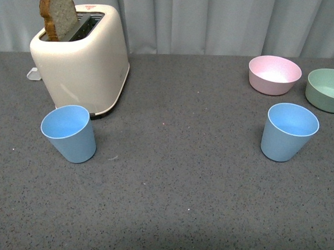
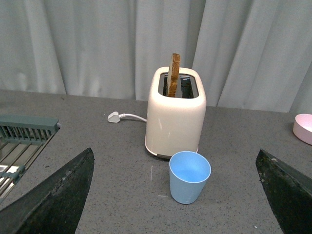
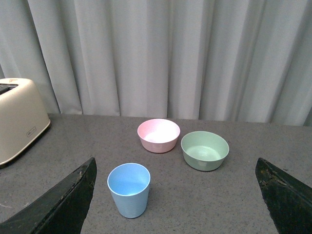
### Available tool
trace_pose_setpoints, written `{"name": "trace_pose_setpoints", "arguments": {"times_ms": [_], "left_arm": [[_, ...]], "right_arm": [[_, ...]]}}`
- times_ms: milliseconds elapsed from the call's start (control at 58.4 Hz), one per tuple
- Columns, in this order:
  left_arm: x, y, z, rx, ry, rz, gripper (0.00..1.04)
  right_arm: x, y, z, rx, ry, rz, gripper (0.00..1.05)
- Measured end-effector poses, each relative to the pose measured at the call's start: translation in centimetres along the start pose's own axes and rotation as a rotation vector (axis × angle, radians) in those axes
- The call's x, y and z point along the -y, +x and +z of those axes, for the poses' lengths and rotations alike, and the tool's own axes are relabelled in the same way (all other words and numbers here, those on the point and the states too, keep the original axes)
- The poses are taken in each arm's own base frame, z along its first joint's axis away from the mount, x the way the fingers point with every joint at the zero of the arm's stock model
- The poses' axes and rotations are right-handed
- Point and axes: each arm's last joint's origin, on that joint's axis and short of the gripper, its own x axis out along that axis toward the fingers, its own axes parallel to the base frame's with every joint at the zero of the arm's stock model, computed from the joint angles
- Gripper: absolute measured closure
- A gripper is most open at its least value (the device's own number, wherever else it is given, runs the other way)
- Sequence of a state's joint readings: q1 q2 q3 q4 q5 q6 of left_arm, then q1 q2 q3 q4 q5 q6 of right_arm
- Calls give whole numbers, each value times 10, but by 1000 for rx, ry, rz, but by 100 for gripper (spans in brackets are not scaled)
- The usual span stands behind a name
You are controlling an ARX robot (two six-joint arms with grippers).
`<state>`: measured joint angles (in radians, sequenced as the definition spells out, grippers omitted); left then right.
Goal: Stack blue cups with both arms
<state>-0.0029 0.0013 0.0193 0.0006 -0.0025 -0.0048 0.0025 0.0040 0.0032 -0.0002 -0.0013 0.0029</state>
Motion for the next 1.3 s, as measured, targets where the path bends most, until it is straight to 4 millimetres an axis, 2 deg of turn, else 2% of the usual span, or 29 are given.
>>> {"name": "trace_pose_setpoints", "arguments": {"times_ms": [86,137,205,274,360,479,599,788,1096,1301], "left_arm": [[0,0,-1,-42,-28,40,7],[0,2,-3,-172,-72,144,7],[0,11,-8,-280,-131,191,7],[1,21,-7,-311,-157,188,7],[4,38,1,-324,-192,149,7],[9,77,7,-399,-239,82,7],[14,115,-5,-556,-263,41,7],[16,158,-25,-729,-278,58,7],[17,198,-39,-853,-265,68,7],[18,220,-47,-865,-259,77,7]], "right_arm": [[0,0,0,0,0,0,10],[0,0,0,0,0,0,10],[0,0,0,0,0,0,10],[0,0,0,0,0,0,10],[0,0,0,0,0,0,10],[0,0,0,0,0,0,10],[0,0,0,0,0,0,10],[0,0,0,0,0,0,10],[0,0,0,0,0,0,10],[0,0,0,0,0,0,10]]}}
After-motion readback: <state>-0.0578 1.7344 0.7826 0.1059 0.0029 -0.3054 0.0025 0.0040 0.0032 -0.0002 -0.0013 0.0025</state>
